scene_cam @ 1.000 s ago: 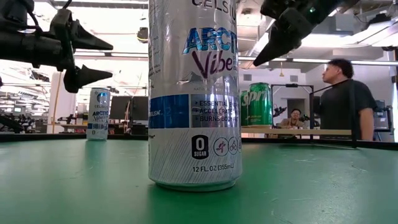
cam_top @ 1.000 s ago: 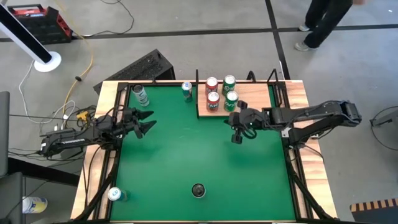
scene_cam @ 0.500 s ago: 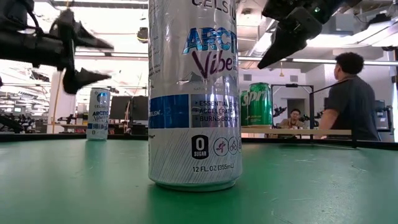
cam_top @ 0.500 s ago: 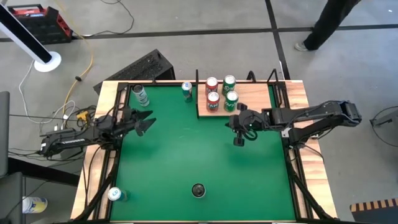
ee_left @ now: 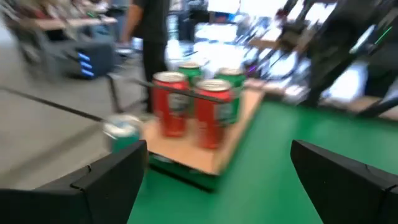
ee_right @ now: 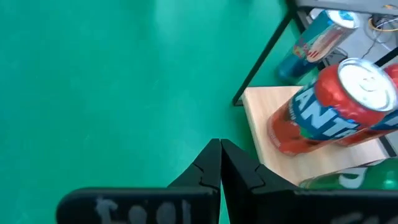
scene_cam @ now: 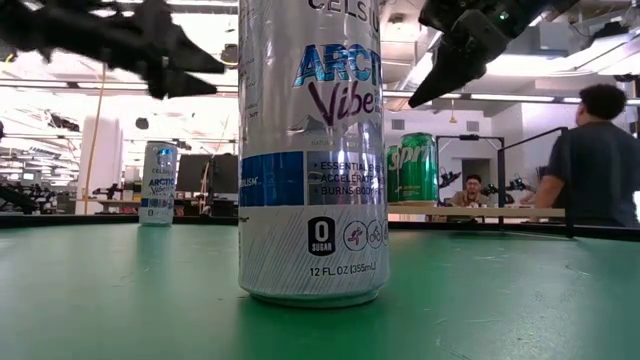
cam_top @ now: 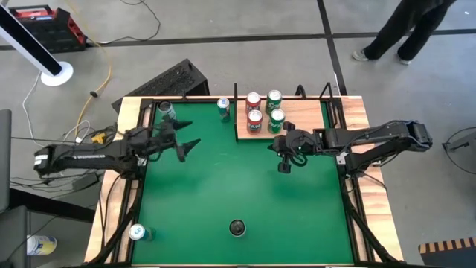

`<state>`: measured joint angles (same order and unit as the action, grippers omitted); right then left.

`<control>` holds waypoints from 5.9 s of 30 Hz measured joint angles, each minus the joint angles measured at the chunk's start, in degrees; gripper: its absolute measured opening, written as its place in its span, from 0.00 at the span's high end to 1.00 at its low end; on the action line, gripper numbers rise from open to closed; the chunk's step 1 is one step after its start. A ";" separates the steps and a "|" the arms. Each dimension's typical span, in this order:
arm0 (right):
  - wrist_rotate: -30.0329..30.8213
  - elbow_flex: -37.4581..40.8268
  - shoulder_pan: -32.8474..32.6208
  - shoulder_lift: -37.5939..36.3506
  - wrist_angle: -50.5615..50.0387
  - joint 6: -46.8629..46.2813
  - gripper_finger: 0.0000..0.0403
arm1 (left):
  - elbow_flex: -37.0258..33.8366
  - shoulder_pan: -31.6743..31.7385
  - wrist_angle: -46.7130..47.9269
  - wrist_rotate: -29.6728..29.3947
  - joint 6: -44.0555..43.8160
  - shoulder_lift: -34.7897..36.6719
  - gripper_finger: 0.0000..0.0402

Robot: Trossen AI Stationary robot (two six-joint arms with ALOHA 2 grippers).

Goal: Place canned beverage on shelf
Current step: Put the top blue soda can on the shelf

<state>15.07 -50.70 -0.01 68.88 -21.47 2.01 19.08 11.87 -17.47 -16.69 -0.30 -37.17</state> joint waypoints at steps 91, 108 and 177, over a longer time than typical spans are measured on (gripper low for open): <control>2.94 8.20 -8.62 -24.65 -6.88 -7.95 0.93 | 34.19 -11.99 -3.58 11.26 -0.79 -47.71 0.43; 3.06 16.15 -8.26 -34.92 -1.88 -10.63 0.93 | 63.42 -10.73 6.09 11.26 3.64 -75.65 0.43; 3.06 16.09 -8.09 -34.72 -2.29 -10.61 0.93 | 63.04 -9.69 6.19 6.76 1.16 -78.22 0.34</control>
<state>18.13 -34.61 -8.10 34.16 -23.76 -8.60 82.12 2.17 -11.29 -9.93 0.86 -115.39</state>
